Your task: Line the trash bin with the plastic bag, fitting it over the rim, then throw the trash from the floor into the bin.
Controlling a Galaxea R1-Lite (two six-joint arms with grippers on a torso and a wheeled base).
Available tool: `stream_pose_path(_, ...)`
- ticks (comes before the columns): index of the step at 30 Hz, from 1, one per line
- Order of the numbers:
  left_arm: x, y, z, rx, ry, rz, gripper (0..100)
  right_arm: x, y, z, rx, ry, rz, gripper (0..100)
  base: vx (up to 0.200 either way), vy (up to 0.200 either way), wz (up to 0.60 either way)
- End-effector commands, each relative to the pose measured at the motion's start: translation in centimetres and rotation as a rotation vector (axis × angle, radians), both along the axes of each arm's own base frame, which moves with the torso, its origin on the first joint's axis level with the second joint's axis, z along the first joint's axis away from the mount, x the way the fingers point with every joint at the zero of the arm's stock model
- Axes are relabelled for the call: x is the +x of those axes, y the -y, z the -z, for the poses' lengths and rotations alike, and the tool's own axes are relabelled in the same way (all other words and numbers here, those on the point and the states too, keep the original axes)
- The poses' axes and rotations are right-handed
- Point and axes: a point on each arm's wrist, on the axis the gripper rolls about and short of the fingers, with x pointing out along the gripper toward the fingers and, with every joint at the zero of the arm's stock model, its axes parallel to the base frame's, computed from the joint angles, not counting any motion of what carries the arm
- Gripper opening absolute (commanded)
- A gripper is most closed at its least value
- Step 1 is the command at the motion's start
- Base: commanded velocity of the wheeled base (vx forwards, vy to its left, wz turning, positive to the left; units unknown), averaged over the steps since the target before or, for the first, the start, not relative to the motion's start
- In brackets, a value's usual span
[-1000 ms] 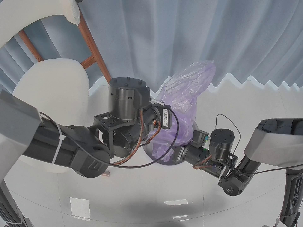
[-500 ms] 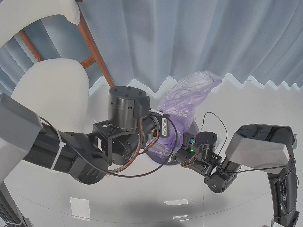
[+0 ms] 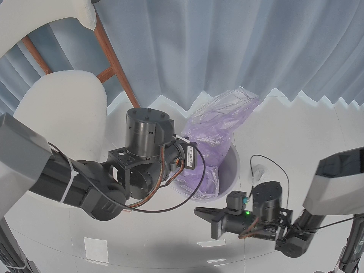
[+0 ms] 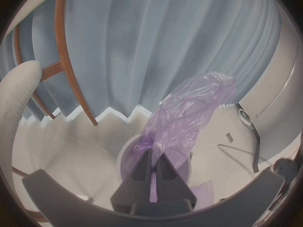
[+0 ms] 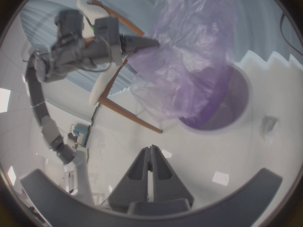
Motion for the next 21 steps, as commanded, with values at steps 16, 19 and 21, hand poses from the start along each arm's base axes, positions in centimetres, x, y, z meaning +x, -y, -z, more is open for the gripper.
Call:
stream_pose_path(16,-4.8,-3.8,3.3,0.182,0.009,0.285,0,6.3,16.7,-7.0,0.122,0.185,0.437,0,0.000,0.000,0.00)
stream_pose_path(19,-5.4,-3.5,3.0,0.176,0.016,0.301,0,7.9,15.7,-7.8,0.138,0.243,0.387,0,0.000,0.000,0.00)
stream_pose_path(21,-5.6,-3.6,2.9,0.175,0.018,0.301,0,9.5,14.9,-8.0,0.148,0.280,0.364,0,0.000,0.000,0.00)
